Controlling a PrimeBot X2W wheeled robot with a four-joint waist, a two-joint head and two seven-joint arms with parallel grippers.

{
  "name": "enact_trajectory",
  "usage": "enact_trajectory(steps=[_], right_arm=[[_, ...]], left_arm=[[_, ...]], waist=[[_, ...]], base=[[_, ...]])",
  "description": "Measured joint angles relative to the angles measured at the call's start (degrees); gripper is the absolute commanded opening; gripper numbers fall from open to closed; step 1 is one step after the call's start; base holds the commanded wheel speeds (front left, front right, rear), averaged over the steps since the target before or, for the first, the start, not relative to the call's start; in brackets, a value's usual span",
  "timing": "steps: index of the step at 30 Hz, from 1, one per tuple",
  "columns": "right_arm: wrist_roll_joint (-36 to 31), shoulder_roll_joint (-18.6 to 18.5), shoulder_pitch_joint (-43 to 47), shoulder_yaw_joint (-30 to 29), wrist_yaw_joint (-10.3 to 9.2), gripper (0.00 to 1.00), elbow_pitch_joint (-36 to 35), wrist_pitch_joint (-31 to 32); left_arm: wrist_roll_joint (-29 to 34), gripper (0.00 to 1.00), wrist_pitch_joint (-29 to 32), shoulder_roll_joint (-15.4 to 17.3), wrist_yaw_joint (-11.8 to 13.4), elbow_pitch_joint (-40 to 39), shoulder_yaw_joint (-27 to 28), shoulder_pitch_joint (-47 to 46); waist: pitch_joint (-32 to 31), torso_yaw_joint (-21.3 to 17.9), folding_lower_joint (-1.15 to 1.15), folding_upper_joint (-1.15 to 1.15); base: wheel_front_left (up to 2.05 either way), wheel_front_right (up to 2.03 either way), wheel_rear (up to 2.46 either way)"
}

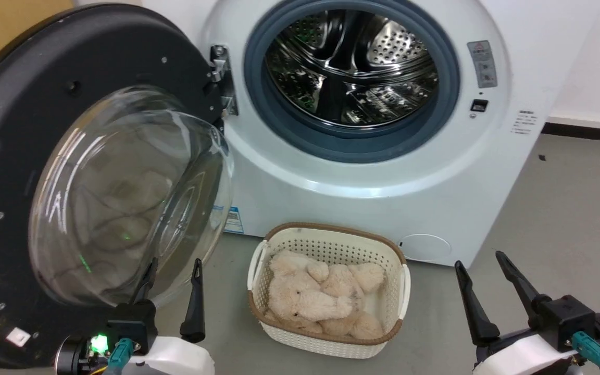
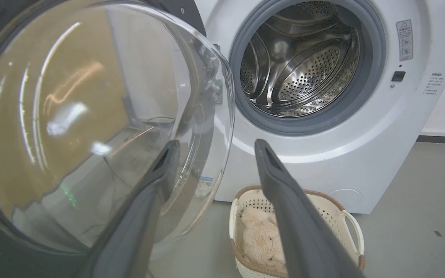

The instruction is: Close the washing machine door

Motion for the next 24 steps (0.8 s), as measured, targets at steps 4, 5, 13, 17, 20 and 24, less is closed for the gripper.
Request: enact_trajectory(steps=[4, 5, 13, 17, 20, 24], right_arm=[[0.00, 0.00, 0.04, 0.42, 0.00, 1.00, 0.00, -0.46], [0.00, 0.00, 0.06, 0.51, 0.00, 1.00, 0.00, -0.66], [0.33, 0.00, 0.32, 1.69, 0.00, 1.00, 0.04, -1.48], [0.32, 0.00, 0.18, 2.75, 0.00, 1.00, 0.33, -2.00], [0.31, 0.00, -0.24, 3.38, 0.00, 1.00, 0.66, -2.23], [0.30, 0.00, -0.84, 4.35, 0.00, 1.00, 1.04, -2.72]], left_arm=[[-0.03, 1.00, -0.56, 0.01, 0.02, -0.09, -0.10, 0.21], [-0.07, 1.00, -0.68, 0.01, 0.02, -0.12, -0.11, 0.32], [-0.52, 1.00, -1.66, 0.01, 0.56, -1.00, -0.10, 0.85], [-0.77, 1.00, -2.04, 0.01, 1.11, -1.81, 0.00, 1.43], [-1.03, 1.00, -2.37, 0.01, 1.72, -2.37, 0.09, 1.92], [-1.40, 1.00, -2.92, 0.00, 2.32, -3.25, 0.11, 2.45]], waist=[[-0.07, 1.79, 0.00, 0.00], [-0.10, 2.25, 0.00, 0.00], [-0.04, 5.67, 0.00, 0.00], [0.37, 6.90, 0.00, 0.00], [0.68, 7.79, 0.00, 0.00], [1.03, 8.93, 0.00, 0.00]], base=[[0.00, 0.00, 0.00], [0.00, 0.00, 0.00], [0.00, 0.00, 0.00], [0.00, 0.00, 0.00], [0.00, 0.00, 0.00], [0.00, 0.00, 0.00]])
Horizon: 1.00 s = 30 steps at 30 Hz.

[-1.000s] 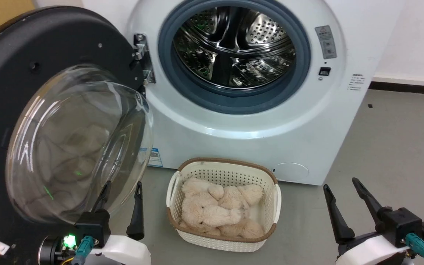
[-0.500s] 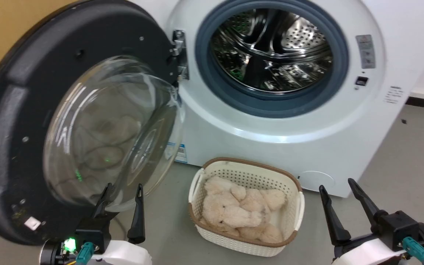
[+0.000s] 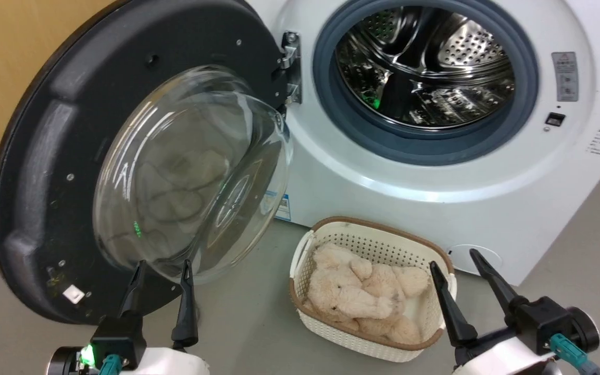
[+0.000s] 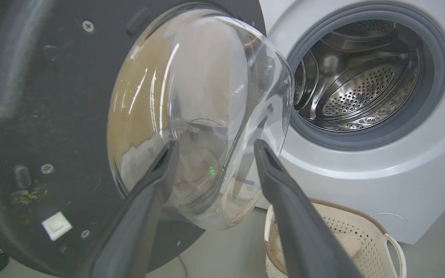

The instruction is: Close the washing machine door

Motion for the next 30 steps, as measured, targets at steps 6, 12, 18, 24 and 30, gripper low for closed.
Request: enact_trajectory(steps=[6, 12, 18, 24, 30], right_arm=[[-0.04, 0.01, -0.93, 1.36, 0.00, 1.00, 0.55, -0.79], [-0.41, 0.02, -1.83, 3.21, 0.00, 1.00, 1.20, -1.51], [-0.41, -0.07, -2.44, 4.08, 0.00, 1.00, 1.63, -2.12], [-0.20, -0.29, -2.67, 4.03, 0.00, 1.00, 1.77, -2.97], [0.05, -0.41, -2.69, 4.13, 0.00, 1.00, 1.76, -3.54]], left_arm=[[-0.24, 1.00, -0.74, 0.00, 0.92, -1.00, 0.04, 0.87], [-0.65, 1.00, -1.35, 0.01, 2.30, -2.49, 0.19, 2.00], [-1.05, 1.00, -2.10, 0.00, 3.44, -3.59, -0.42, 2.76], [-0.96, 1.00, -2.79, 0.00, 4.66, -4.38, -1.18, 3.14], [-0.60, 1.00, -3.37, 0.00, 5.72, -5.46, -1.72, 3.95]], waist=[[0.46, 1.68, 0.00, 0.00], [1.00, 3.39, 0.00, 0.00], [1.27, 4.93, 0.00, 0.00], [1.23, 6.28, 0.00, 0.00], [1.16, 7.65, 0.00, 0.00]], base=[[0.00, 0.00, 0.00], [-0.01, -0.01, -0.01], [-0.15, -0.15, -0.15], [-0.14, -0.14, -0.14], [-0.07, -0.07, -0.07]])
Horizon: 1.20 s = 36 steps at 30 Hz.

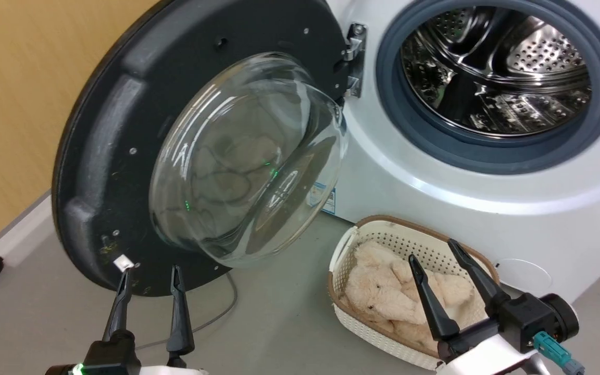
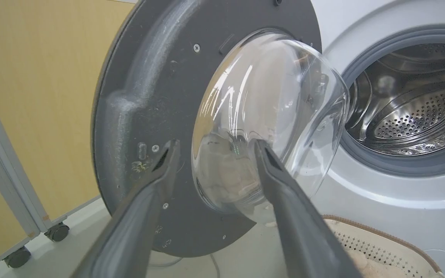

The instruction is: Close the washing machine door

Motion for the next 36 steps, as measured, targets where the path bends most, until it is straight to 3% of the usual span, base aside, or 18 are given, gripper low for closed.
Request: enact_trajectory(steps=[22, 33, 34, 35, 36], right_arm=[[2.11, -1.19, -0.01, 3.26, 0.00, 1.00, -0.19, -2.69], [2.16, -1.30, -0.01, 2.98, 0.00, 1.00, -0.44, -2.92], [2.16, -1.30, -0.01, 2.86, 0.00, 1.00, -0.48, -2.92], [2.15, -1.30, -0.01, 2.72, 0.00, 1.00, -0.53, -2.92], [2.15, -1.30, -0.01, 2.68, 0.00, 1.00, -0.58, -2.92]], left_arm=[[0.00, 1.00, -2.53, 0.00, 3.64, -2.43, -2.64, 2.41], [-0.04, 1.00, -2.94, 0.01, 3.80, -3.01, -2.65, 2.47], [-0.10, 0.25, -2.94, 0.00, 3.79, -3.24, -2.66, 2.47], [-0.40, 0.00, -2.94, 0.00, 3.61, -3.71, -2.63, 2.46], [-0.67, 0.00, -2.94, 0.00, 3.53, -4.16, -2.44, 2.46]], waist=[[0.24, 5.31, 0.00, 0.00], [0.28, 5.60, 0.00, 0.00], [0.29, 5.60, 0.00, 0.00], [0.29, 5.60, 0.00, 0.00], [0.29, 5.60, 0.00, 0.00]], base=[[-0.05, -0.05, -0.05], [0.00, 0.00, 0.00], [0.00, 0.00, 0.00], [0.00, 0.00, 0.00], [0.00, 0.00, 0.00]])
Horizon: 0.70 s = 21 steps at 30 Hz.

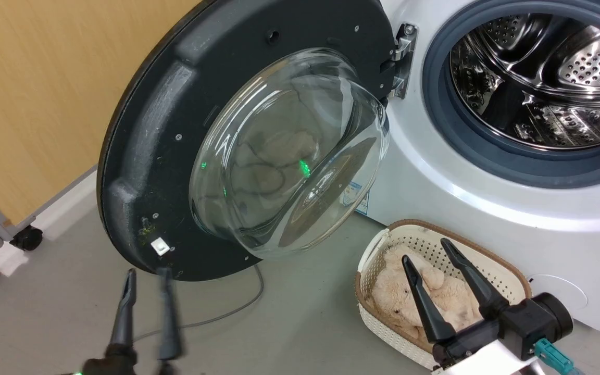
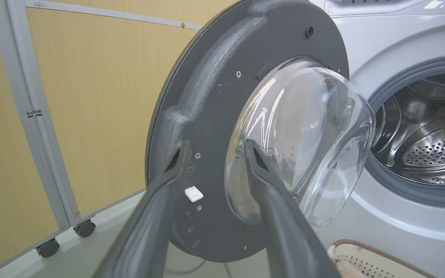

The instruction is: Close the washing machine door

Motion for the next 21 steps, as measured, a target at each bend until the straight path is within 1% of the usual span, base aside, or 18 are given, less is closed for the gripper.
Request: enact_trajectory(steps=[3, 6, 8, 10, 12, 14, 16, 17, 18, 21], right_arm=[[-0.01, 0.00, 0.01, -0.20, 0.00, 1.00, -0.21, -0.01], [-0.21, 0.00, 0.10, -0.71, 0.00, 1.00, -0.57, -0.01], [-0.30, 0.01, 0.44, -1.31, 0.00, 1.00, -1.07, -0.01], [-0.74, 0.04, 1.32, -2.11, 0.00, 1.00, -1.71, -0.01], [-1.24, 0.07, 2.16, -2.99, 0.00, 1.00, -2.38, -0.01], [-1.45, 0.08, 2.94, -4.12, 0.00, 1.00, -2.97, -0.01], [-1.81, 0.09, 3.77, -5.12, 0.00, 1.00, -3.60, -0.01], [-2.05, 0.10, 4.18, -5.58, 0.00, 1.00, -3.90, -0.01], [-2.71, 0.31, 5.14, -6.26, 0.00, 1.00, -4.78, -0.01], [-2.72, 0.44, 5.26, -6.12, 0.00, 1.00, -5.39, -0.01]], left_arm=[[-0.69, 0.00, -0.01, -0.02, -0.63, -2.11, 1.80, -0.32], [-0.85, 0.00, -0.07, 0.31, -1.90, -4.46, 5.32, -2.18], [-1.66, 0.00, -0.07, 1.78, -3.60, -4.79, 8.34, -4.24], [-2.36, 0.00, -0.07, 4.15, -5.68, -4.47, 10.99, -6.40], [-4.52, 0.00, -0.07, 6.44, -8.00, -2.85, 13.65, -9.34], [-8.32, 0.00, 0.14, 8.60, -10.32, 1.21, 16.15, -12.91], [-13.96, 0.00, 2.18, 10.21, -12.59, 6.31, 18.72, -17.39], [-16.41, 0.00, 3.97, 11.36, -13.70, 8.96, 19.59, -19.86], [-22.53, 0.00, 9.94, 14.86, -16.10, 16.21, 21.75, -26.65], [-30.47, 0.00, 16.07, 16.00, -16.68, 23.14, 24.77, -31.47]], waist=[[0.03, 0.04, 0.00, 0.00], [-0.02, 0.06, 0.00, 0.00], [-0.14, 0.01, 0.00, 0.00], [-0.12, -0.06, 0.00, 0.00], [0.10, -0.19, 0.00, 0.00], [0.36, -0.33, 0.00, 0.00], [0.65, -0.44, 0.00, 0.00], [0.76, -0.51, 0.00, 0.00], [1.08, -0.89, 0.00, 0.00], [1.80, -2.17, 0.00, 0.00]], base=[[0.00, 0.00, 0.00], [0.00, 0.00, 0.00], [0.00, 0.00, 0.00], [0.00, 0.00, 0.00], [0.00, 0.00, 0.00], [0.00, 0.00, 0.00], [0.00, 0.00, 0.00], [0.00, 0.00, 0.00], [0.00, 0.00, 0.00], [0.00, 0.00, 0.00]])
